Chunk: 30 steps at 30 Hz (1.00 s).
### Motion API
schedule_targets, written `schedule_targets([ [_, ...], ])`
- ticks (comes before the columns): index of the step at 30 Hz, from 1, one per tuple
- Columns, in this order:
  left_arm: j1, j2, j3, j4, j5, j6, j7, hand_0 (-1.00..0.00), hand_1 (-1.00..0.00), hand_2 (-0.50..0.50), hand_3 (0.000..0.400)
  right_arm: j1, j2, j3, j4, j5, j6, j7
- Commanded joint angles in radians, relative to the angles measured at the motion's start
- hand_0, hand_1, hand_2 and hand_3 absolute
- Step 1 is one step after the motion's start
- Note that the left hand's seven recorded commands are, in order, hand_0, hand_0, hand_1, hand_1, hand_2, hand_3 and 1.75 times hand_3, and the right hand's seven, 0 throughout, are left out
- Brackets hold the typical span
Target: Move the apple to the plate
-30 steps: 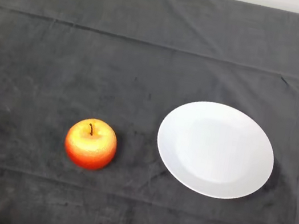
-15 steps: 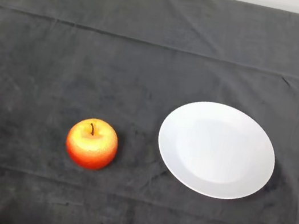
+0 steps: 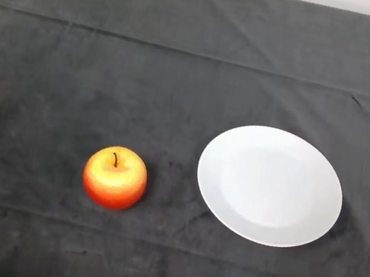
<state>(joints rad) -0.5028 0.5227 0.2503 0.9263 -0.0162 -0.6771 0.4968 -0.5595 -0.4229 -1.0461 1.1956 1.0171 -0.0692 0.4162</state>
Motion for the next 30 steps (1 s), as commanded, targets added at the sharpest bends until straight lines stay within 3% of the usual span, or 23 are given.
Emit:
schedule_targets([
  [1, 0.009, -0.019, -0.025, -0.079, 0.034, 0.024, 0.012, 0.0, 0.0, 0.0, 0.0, 0.005, -0.005, -0.0156, -0.01, 0.0112, -0.005, 0.0078],
  [14, 0.139, -0.119, -0.172, -0.523, 0.166, 0.192, 0.021, 0.0, 0.0, 0.0, 0.0, 0.007, -0.001, -0.0134, -0.02, 0.0098, -0.003, 0.0025],
  [20, 0.154, -0.167, -0.255, -0.586, 0.203, 0.237, 0.017, 0.0, 0.0, 0.0, 0.0, 0.009, 0.001, -0.0121, -0.025, 0.0091, -0.002, -0.0004],
  [30, 0.16, -0.227, -0.431, -0.597, 0.214, 0.303, 0.023, 0.0, 0.0, 0.0, 0.0, 0.011, 0.004, -0.0105, -0.032, 0.0085, -0.001, -0.0045],
])
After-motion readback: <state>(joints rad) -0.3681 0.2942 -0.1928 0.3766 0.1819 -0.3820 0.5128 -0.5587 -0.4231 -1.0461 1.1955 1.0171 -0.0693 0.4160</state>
